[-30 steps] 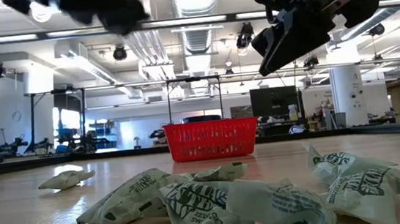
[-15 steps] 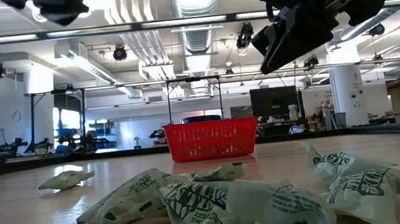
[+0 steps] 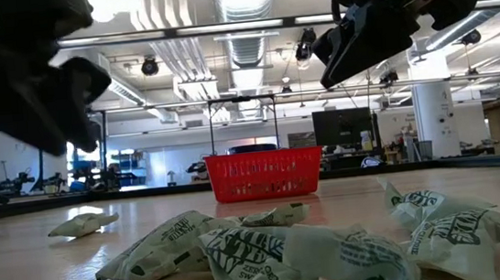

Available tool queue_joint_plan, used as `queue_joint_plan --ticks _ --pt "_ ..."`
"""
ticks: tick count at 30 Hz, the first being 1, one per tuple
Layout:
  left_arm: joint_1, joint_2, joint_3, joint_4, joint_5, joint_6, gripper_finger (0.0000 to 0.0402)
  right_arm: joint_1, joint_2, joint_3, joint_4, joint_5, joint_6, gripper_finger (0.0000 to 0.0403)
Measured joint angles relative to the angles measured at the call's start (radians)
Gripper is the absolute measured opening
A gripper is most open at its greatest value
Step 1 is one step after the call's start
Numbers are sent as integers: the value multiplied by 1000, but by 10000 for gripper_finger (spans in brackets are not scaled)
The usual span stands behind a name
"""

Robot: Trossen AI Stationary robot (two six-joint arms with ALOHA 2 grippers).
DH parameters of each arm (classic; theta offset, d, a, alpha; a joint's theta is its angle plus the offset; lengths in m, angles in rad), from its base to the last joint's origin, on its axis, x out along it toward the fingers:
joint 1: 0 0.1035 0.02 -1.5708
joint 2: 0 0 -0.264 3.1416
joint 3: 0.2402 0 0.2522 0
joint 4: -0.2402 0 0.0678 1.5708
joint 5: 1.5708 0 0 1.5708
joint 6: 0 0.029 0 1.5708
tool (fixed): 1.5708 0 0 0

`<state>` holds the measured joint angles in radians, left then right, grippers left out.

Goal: Pick and place items into bin
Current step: Put the stevia packet into the red bin

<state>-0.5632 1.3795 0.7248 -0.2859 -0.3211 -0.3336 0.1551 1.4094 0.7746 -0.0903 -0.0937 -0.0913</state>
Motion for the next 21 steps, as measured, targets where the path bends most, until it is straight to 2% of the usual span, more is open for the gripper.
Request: queue_joint_plan --ticks 6,14,21 --pt "0 112 35 2 16 98 141 0 0 0 0 0 10 63" --pt "0 208 48 93 29 373 141 0 0 0 0 0 14 63" --pt "15 228 51 58 33 420 141 0 0 0 -1 0 14 63"
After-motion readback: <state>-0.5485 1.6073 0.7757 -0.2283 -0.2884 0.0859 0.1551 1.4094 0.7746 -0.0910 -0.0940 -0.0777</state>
